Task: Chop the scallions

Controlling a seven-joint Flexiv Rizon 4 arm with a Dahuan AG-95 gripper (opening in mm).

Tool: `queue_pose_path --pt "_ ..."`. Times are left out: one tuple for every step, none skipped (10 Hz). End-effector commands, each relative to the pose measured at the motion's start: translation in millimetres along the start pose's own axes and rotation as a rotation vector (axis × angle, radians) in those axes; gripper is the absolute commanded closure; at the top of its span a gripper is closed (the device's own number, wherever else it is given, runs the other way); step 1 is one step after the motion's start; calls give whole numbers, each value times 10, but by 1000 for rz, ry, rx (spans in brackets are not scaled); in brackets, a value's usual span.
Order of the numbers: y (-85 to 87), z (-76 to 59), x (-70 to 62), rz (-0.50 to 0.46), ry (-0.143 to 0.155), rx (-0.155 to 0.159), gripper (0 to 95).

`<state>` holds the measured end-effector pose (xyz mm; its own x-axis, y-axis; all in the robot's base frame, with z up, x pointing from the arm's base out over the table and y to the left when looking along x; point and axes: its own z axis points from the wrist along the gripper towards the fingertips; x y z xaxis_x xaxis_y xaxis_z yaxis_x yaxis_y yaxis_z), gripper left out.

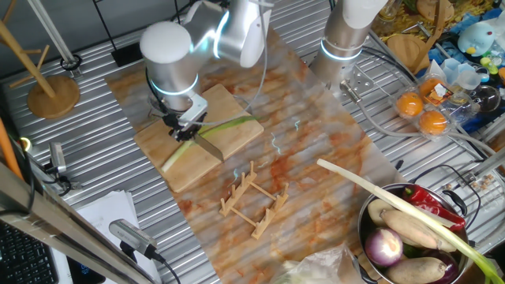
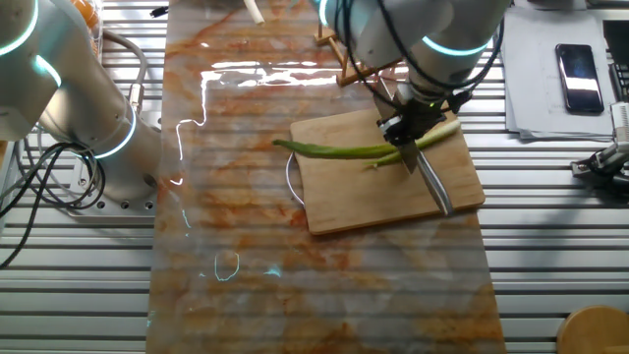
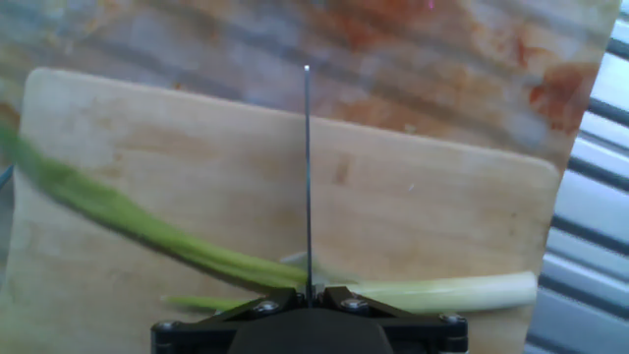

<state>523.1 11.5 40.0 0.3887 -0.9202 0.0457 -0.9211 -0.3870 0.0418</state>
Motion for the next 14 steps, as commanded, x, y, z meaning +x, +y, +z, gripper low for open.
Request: queue_pose_path --pt "33 271 80 4 17 -11 950" --pt "80 276 161 -14 20 -12 950" --pt "104 276 198 -23 19 -11 950" --pt "137 264 242 -36 25 -7 950" --pt "140 253 252 -40 28 -2 950" --pt "122 255 246 -29 21 -8 950" --pt "115 269 236 -25 13 -12 950" --pt "92 290 198 -13 -8 -21 950" --pt "68 262 155 -10 -9 -33 950" --pt "43 203 95 -15 -11 -46 950" --pt "25 185 58 -23 -17 -45 950" --pt "-18 173 -29 -18 -19 -47 950" --pt "-33 154 -67 -10 -14 -54 950" --pt "-49 133 -108 -13 -29 -46 950"
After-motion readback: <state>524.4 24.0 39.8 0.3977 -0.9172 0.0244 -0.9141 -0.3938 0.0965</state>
